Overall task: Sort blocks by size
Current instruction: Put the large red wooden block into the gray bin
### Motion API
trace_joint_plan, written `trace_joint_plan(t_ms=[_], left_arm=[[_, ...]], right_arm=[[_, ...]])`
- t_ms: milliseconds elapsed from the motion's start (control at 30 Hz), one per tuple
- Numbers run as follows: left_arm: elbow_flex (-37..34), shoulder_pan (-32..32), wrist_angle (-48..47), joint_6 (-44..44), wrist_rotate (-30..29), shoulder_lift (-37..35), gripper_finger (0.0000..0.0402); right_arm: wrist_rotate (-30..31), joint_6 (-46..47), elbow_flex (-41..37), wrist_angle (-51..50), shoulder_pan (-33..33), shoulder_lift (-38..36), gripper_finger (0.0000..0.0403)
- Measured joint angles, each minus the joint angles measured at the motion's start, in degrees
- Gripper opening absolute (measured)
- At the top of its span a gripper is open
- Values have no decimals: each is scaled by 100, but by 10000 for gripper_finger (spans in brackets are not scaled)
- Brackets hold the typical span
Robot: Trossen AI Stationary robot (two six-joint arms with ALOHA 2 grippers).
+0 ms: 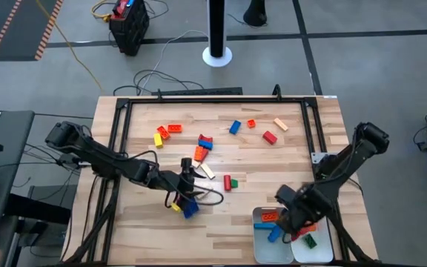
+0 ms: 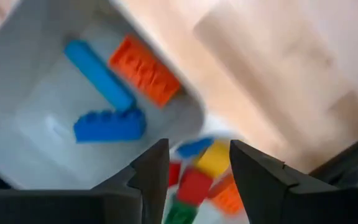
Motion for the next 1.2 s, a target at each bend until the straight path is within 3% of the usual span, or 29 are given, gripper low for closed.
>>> trace_joint_plan(t_ms=[267,533,633,900,1200], left_arm=[[-280,224,1052,-676,35,744,239],[740,536,772,-695,104,2020,272],[1274,677,291,-710,331,2392,293],[2087,937,-180,-668,643,3003,329],[2181,1143,-126,-726,1194,3223,337]], right_arm=[[255,-1357,359,-562,-650,2,188],[2590,-2629,409,-607,-1107,0,188],[3052,-3180,258,-349,-1159,0,188],[3048,-3659,-469,445,-1314,-277,186],[3019,-3822,-743,1128,-1115,-529,184]])
